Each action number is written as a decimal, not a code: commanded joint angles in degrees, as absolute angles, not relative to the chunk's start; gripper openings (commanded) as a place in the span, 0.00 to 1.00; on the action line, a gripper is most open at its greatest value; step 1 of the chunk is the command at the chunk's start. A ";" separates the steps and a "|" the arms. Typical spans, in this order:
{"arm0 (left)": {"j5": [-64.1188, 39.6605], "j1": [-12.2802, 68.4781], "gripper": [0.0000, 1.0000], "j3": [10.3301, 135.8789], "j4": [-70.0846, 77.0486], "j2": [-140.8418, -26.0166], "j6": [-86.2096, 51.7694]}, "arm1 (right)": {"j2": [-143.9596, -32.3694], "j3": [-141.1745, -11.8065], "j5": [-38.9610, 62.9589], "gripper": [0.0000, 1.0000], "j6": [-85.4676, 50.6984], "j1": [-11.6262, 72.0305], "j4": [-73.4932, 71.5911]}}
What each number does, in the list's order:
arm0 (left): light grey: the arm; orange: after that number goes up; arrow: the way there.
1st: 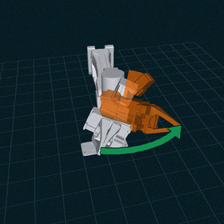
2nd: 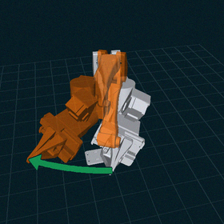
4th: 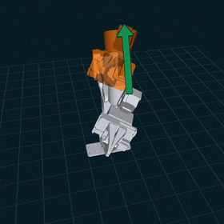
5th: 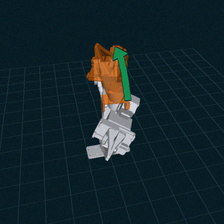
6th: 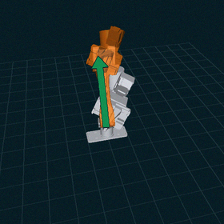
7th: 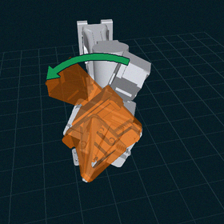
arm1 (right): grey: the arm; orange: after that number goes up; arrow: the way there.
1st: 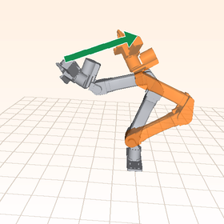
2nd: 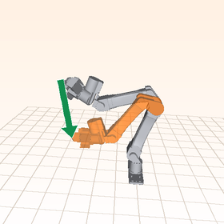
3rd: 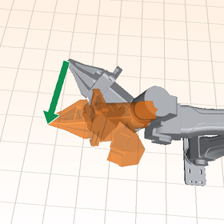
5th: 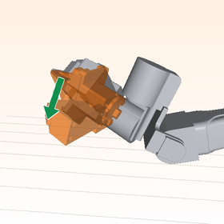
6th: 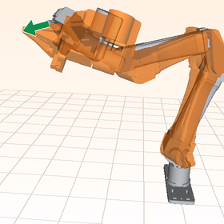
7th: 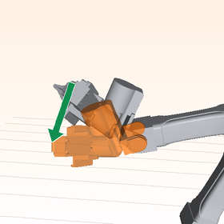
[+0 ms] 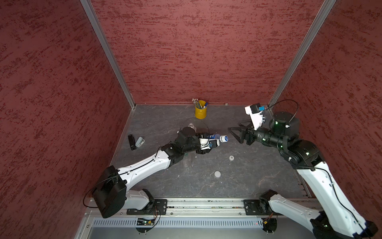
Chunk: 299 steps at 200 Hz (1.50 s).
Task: Screw on the bottle caps
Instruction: Screw the bottle cap onto the plastic bottle.
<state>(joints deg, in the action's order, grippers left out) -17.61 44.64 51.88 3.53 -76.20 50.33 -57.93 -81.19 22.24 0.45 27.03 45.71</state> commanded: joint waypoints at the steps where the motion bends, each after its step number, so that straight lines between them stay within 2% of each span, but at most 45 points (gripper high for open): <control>1: -24.09 43.84 0.54 54.17 -0.35 -74.78 48.09 | -60.72 -84.31 25.43 0.77 26.92 26.87 56.63; 35: -28.96 42.84 0.53 55.98 -4.16 -75.19 48.33 | -63.48 -87.89 28.03 0.77 51.85 26.81 67.22; 79: -31.27 42.36 0.53 57.37 -5.97 -75.59 48.43 | -65.16 -89.04 28.30 0.78 61.15 26.98 66.43; 116: -32.54 42.36 0.53 57.66 -6.37 -75.67 48.16 | -66.69 -88.67 28.65 0.75 61.35 27.72 64.87; 134: -32.78 42.36 0.53 57.73 -6.54 -75.59 48.14 | -67.44 -88.75 28.59 0.70 61.67 28.38 65.27; 160: -33.13 42.36 0.53 57.97 -6.95 -75.76 48.09 | -68.28 -89.29 28.59 0.59 63.22 29.20 66.66; 197: -33.41 42.36 0.53 58.60 -7.12 -76.37 48.10 | -68.65 -89.42 27.95 0.54 64.50 30.27 66.88; 233: -33.66 42.54 0.54 59.09 -7.28 -76.63 48.15 | -69.77 -89.90 27.70 0.44 64.13 30.76 67.50; 277: -33.06 42.83 0.53 59.32 -7.70 -76.99 48.64 | -71.07 -90.82 31.25 0.22 55.38 30.85 65.30; 299: -29.55 43.92 0.53 58.78 -6.66 -77.16 49.85 | -72.23 -91.26 31.68 0.17 45.02 30.85 63.83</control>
